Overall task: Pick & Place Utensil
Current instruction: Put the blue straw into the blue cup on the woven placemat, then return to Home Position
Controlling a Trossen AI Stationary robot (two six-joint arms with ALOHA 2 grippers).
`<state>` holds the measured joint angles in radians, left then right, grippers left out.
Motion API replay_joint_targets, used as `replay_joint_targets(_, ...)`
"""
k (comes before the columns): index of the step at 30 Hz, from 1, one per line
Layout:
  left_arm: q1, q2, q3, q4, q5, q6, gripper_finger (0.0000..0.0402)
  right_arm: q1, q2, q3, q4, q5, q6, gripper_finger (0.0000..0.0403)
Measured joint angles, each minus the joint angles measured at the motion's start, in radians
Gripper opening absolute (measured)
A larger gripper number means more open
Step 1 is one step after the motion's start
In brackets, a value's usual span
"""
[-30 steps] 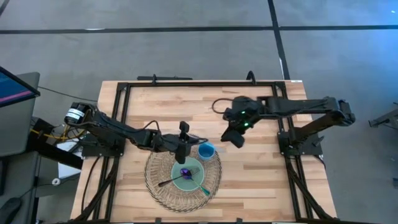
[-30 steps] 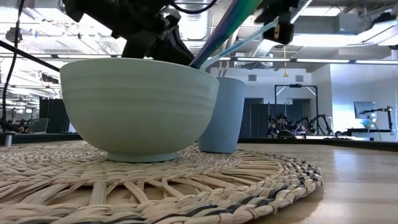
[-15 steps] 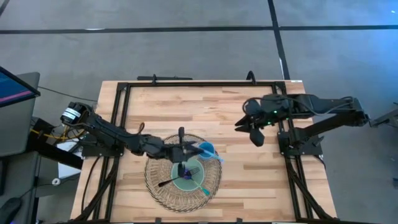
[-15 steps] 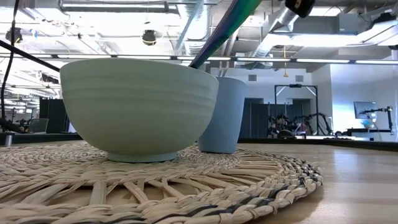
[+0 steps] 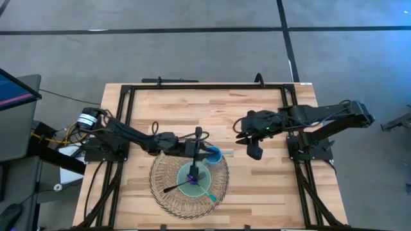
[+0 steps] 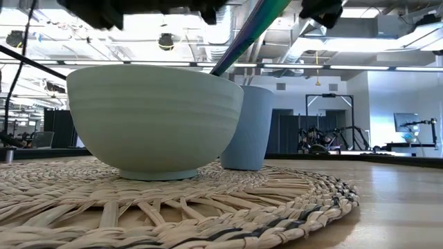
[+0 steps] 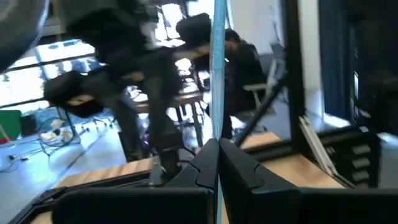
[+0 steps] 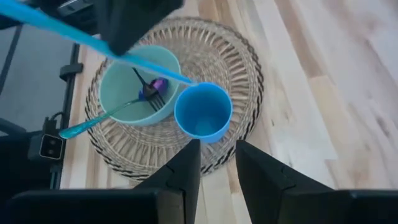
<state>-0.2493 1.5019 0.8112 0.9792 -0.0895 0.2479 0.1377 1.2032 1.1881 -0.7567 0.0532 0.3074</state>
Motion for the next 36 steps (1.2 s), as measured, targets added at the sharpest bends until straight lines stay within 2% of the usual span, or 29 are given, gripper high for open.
replay_joint_targets(3,0.022,0.059,0.0,0.079,0.013,-0.053,0.0008,-0.001,0.035,0.0,0.001,0.0,0.044,0.0096)
replay_joint_targets(12,0.02,0.177,0.0,0.082,0.015,-0.1,0.0008,-0.002,0.062,0.0,-0.003,0.013,0.059,0.0095)
replay_joint_targets(22,0.026,0.196,0.0,0.036,-0.045,-0.129,0.001,0.007,0.062,0.0,-0.048,0.027,0.084,0.0095)
replay_joint_targets(27,0.026,0.196,0.0,-0.039,-0.049,-0.134,0.0035,0.014,0.062,0.0,-0.059,0.027,0.094,0.0095)
replay_joint_targets(36,0.025,0.169,0.0,-0.037,-0.065,-0.128,0.0088,0.012,0.063,0.0,-0.059,0.027,0.094,0.0095)
